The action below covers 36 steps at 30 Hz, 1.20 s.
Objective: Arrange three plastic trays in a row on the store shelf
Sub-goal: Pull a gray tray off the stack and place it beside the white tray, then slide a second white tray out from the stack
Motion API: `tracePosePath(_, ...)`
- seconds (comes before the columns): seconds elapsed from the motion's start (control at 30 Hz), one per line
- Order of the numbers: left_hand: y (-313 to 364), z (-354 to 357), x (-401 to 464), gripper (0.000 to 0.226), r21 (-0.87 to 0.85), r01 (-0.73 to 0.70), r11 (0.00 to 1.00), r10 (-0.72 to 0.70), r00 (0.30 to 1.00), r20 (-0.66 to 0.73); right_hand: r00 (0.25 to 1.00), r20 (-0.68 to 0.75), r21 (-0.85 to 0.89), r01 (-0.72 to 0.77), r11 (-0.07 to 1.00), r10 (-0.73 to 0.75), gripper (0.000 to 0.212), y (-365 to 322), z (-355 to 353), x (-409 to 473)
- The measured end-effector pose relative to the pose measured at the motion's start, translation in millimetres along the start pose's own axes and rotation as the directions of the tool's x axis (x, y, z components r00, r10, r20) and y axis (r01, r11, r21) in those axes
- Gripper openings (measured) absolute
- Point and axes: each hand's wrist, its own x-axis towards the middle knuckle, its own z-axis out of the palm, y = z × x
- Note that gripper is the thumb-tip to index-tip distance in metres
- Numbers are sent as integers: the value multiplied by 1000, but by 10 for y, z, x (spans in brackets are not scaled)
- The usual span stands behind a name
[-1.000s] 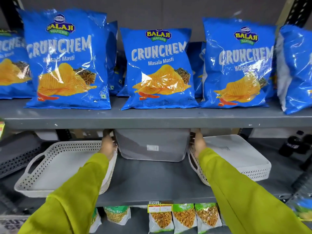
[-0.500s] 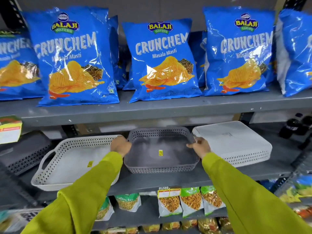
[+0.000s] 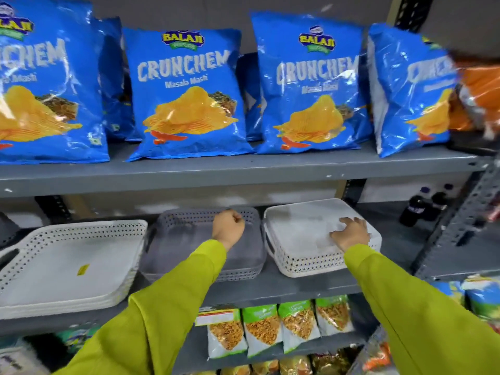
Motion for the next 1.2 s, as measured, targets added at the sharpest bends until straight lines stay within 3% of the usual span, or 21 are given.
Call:
tracePosePath(0.03, 148, 174, -25, 18, 2, -3, 1000, 2, 1000, 28, 1000, -2, -130, 0, 992, 0, 59, 145, -92, 166)
tracePosePath(0.1, 410, 506, -59, 19, 50, -6, 999, 0, 993, 122, 999, 25, -226, -34, 973, 41, 67, 378, -282, 395)
tracePosePath(0.23, 756, 934, -72, 40, 130, 113, 985, -139, 966, 216, 980, 152, -176, -104, 979, 131, 84, 749, -483, 814)
tracePosePath(0.33, 865, 1173, -31, 55, 113, 213, 971, -239, 913, 331, 950, 271, -40, -149, 988, 154, 91, 889, -520, 1084)
tracePosePath(0.43, 880, 1318, 1, 72, 52, 338, 940, -335, 879, 339, 922, 341, -12, -190, 982, 183, 76, 978, -423, 1318)
tracePosePath(0.53, 869, 1417, -11, 90, -88, 496, 864, -449, 838, 309, 891, 414, -8, -201, 980, 187, 44, 912, -384, 1251)
tracePosePath(0.6, 889, 1467, 0, 107, -146, 576, 804, -524, 803, 286, 903, 370, 43, -252, 967, 219, 20, 878, -323, 1245)
tracePosePath(0.63, 923, 1465, -14, 113, -177, 600, 780, -546, 791, 275, 902, 357, 78, -287, 955, 242, 22, 889, -281, 1263)
tracePosePath(0.8, 990, 1503, 119, 112, -533, 499, 684, -533, 840, 103, 900, 311, 488, -427, 761, 305, 64, 967, -219, 1347)
tracePosePath(0.9, 1055, 1398, 59, 37, -759, 272, 592, -475, 878, -56, 908, 328, 667, -417, 618, 260, 119, 1082, -160, 1481)
tracePosePath(0.93, 1039, 1371, 65, 22, -795, 214, 567, -451, 889, -82, 914, 329, 727, -405, 554, 237, 132, 1069, -174, 1474)
tracePosePath(1.03, 906, 1311, 169, 13, -848, 136, 513, -364, 928, -72, 923, 347, 849, -385, 361, 167, 115, 820, -451, 1186)
tracePosePath(1.07, 815, 1332, 265, 21, -880, 154, 450, -371, 928, -27, 918, 353, 861, -394, 322, 181, 112, 736, -523, 1117)
tracePosePath(1.13, 626, 1406, 413, 41, -861, 181, 475, -405, 914, -32, 907, 402, 863, -422, 280, 127, 111, 741, -582, 1057)
tracePosePath(1.2, 702, 1315, 339, 60, -894, 194, 403, -400, 916, 18, 885, 458, 850, -463, 251, 79, 99, 822, -635, 1061)
